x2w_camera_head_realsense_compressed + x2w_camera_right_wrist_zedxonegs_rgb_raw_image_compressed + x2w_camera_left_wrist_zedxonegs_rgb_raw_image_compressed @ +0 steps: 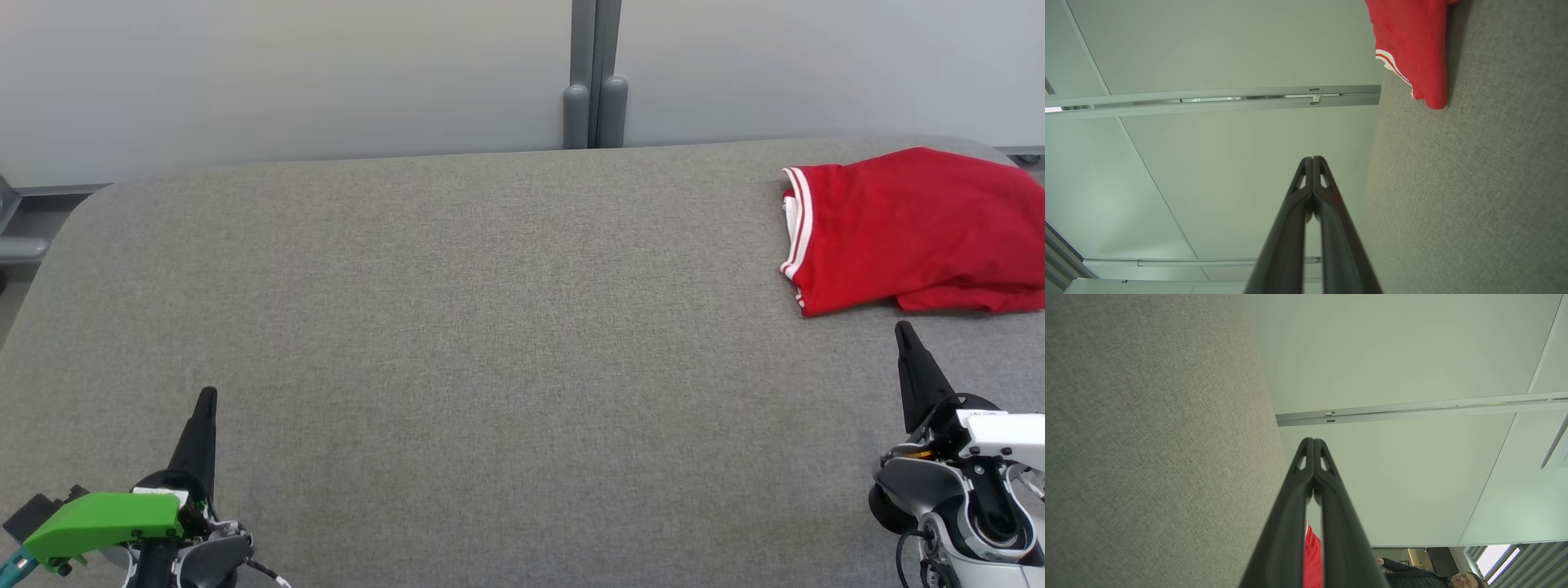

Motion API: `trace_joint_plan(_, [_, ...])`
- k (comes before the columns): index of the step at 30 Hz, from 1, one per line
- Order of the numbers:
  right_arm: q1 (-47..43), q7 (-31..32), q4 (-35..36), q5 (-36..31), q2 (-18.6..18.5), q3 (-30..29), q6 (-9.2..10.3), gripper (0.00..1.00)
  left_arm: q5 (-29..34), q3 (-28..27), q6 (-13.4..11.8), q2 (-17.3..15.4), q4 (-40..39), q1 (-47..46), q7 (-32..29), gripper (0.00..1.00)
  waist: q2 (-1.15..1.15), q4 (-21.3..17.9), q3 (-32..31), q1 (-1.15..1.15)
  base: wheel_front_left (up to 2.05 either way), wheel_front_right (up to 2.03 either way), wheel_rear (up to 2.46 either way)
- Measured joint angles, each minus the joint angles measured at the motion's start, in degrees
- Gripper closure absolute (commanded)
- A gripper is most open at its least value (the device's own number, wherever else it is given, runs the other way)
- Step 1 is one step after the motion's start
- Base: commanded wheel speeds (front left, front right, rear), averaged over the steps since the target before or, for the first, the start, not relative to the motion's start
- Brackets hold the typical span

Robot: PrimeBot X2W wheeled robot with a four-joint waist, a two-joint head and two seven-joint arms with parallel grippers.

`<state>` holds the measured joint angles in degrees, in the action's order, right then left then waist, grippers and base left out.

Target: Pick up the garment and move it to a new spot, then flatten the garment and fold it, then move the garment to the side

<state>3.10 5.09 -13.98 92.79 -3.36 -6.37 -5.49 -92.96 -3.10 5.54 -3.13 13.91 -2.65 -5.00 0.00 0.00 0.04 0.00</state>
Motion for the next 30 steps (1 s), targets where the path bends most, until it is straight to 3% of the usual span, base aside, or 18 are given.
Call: trace_joint_plan(30, [0.02, 0.0, -0.24, 0.0, 0.01, -0.03, -0.05, 1.0, 0.0, -0.05, 0.03, 0.0, 0.13, -0.03, 0.0, 1.0, 0.0, 0.0, -0.01, 0.0, 0.0, 0.0, 0.0])
